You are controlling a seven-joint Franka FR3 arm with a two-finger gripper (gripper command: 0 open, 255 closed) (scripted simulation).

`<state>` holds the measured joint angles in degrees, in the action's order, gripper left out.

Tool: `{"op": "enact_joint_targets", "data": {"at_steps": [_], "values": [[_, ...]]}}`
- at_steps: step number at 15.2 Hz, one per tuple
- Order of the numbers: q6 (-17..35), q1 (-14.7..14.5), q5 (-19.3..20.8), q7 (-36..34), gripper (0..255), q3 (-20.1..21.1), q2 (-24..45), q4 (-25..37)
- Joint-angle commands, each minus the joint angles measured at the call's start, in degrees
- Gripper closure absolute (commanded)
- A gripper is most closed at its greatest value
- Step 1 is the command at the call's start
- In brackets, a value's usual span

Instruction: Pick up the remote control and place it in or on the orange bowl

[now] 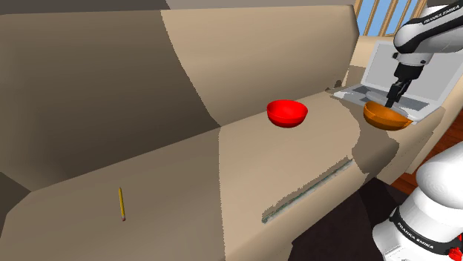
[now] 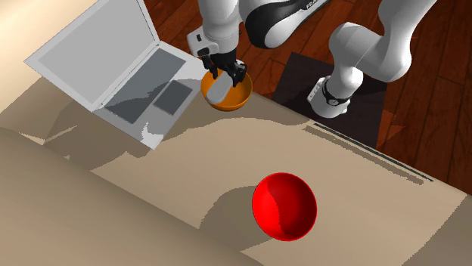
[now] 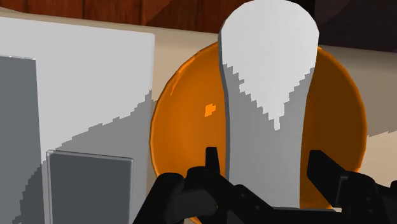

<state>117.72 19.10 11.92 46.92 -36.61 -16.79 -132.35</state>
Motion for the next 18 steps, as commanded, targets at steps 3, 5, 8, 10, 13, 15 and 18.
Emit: {"op": "enact_joint_targets", "data": {"at_steps": [3,5,8,10,13,15,18], "values": [[0.0,0.0,0.0,0.0,0,0.0,0.0,0.0],[0.0,0.0,0.0,0.0,0,0.0,0.0,0.0],[-4.1,0.0,0.2,-0.4,0,0.8,-1.4,2.7],[-7.7,0.0,0.3,-0.6,0,1.6,-2.3,5.5],[-7.7,0.0,0.3,-0.6,0,1.6,-2.3,5.5],[-7.7,0.0,0.3,-0.5,0,1.6,-2.3,5.5],[-7.7,0.0,0.3,-0.5,0,1.6,-2.3,5.5]]}}
